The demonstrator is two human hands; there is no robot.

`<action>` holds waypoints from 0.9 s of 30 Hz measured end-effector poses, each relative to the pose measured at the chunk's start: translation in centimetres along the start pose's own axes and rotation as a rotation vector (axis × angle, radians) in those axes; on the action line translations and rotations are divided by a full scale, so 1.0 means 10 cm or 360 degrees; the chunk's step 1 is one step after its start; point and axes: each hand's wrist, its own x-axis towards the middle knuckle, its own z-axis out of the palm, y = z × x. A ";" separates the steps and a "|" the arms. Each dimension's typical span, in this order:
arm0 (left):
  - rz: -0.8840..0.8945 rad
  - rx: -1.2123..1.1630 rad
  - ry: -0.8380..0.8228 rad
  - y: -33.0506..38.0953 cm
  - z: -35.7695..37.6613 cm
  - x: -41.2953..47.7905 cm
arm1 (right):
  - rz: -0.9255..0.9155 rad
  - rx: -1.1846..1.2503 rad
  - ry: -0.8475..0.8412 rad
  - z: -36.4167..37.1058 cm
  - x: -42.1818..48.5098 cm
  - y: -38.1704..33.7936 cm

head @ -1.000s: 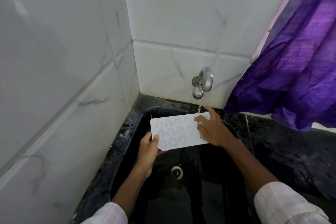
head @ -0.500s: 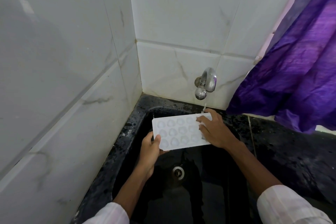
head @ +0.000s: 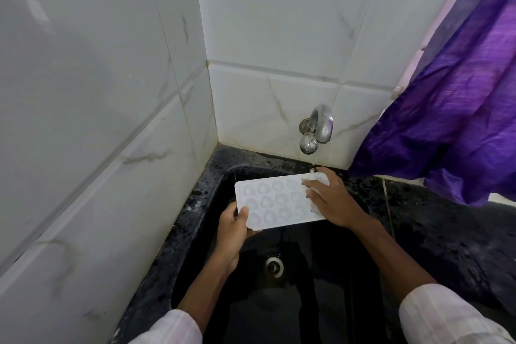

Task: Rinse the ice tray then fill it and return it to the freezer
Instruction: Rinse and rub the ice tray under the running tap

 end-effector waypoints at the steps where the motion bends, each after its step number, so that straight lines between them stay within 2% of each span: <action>1: -0.0004 -0.0002 -0.0001 0.01 0.01 0.01 | 0.0034 0.0097 0.0028 0.00 0.00 -0.01; 4: -0.0023 -0.0006 0.0003 0.03 0.05 0.06 | 0.0211 0.0395 0.0130 -0.02 0.00 -0.03; 7: -0.0037 -0.0001 0.0017 0.04 0.07 0.11 | 0.0317 0.0463 0.0263 -0.03 0.02 0.00; 16: -0.0075 -0.0008 0.0038 0.05 0.13 0.19 | 0.0180 0.0360 0.0335 -0.06 0.03 0.02; 27: -0.0080 -0.0026 0.0055 0.05 0.10 0.22 | 0.0046 0.0118 0.0022 -0.07 0.05 0.01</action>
